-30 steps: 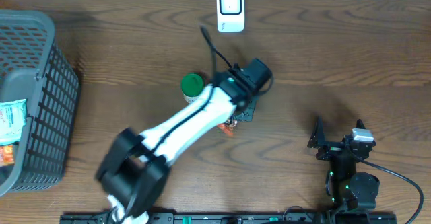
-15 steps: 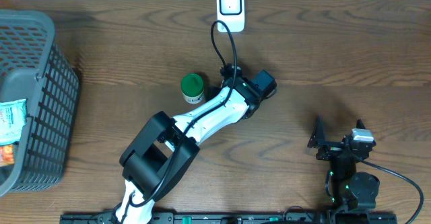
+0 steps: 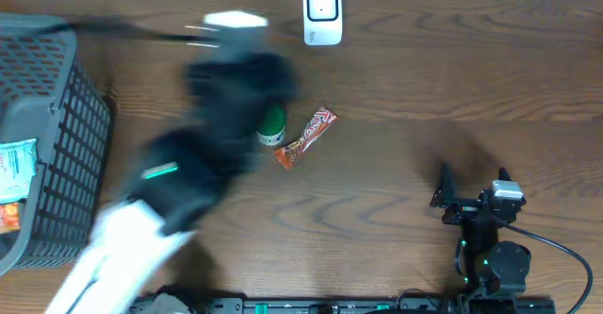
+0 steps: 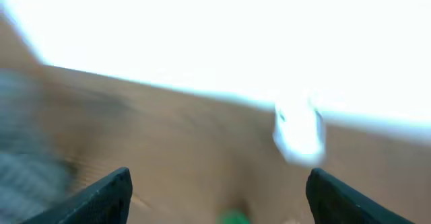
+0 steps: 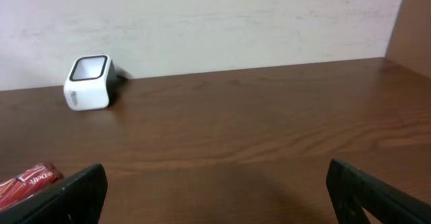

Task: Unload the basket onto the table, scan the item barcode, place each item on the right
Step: 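Carry the red candy bar with the left gripper beside the jar, then reach the left gripper into the basket and grasp the mint-green wipes pack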

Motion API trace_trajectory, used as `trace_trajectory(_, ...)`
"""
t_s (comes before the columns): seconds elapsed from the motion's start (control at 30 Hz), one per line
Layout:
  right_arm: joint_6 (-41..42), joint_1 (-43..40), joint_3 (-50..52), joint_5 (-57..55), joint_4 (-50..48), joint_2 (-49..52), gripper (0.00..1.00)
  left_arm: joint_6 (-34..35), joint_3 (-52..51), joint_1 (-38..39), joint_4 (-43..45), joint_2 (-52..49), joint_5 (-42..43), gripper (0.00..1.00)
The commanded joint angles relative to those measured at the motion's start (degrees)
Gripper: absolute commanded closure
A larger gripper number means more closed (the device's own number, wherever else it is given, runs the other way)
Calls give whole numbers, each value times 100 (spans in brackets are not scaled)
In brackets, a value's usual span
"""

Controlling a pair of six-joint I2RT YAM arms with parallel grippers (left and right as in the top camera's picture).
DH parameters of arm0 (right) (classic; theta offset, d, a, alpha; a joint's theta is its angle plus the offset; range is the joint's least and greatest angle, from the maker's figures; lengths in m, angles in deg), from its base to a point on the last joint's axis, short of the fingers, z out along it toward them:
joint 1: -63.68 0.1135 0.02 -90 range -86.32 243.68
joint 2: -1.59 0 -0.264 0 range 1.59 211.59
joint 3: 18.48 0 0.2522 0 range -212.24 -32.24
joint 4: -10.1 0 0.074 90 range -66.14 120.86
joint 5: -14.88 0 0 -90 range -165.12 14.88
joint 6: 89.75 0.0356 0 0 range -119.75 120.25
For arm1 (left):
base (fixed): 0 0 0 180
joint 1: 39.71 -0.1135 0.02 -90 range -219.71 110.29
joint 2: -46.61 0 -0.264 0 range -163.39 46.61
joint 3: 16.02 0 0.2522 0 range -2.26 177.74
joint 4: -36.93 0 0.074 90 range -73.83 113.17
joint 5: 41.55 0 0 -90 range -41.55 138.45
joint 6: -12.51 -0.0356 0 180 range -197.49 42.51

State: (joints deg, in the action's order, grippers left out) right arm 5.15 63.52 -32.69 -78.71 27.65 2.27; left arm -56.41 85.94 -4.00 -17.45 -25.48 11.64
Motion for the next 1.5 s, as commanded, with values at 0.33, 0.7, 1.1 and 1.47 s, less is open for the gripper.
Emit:
trace_trajectory(0.33,-72,37,13,4,17,-31,1,1593,-136,-7493,-501,745,2758,16)
trace_trajectory(0.7,-72,37,13,4,17,-31,1,1609,-146,-7853,-789,-2181,2079,16)
trace_trajectory(1.1,-74,37,13,4,17,-31,1,1609,-146,-7772,188,-4271,1808,16)
trace_trajectory(1.47,-72,37,13,4,17,-31,1,1609,-146,-7772,988,-4804,1810,11)
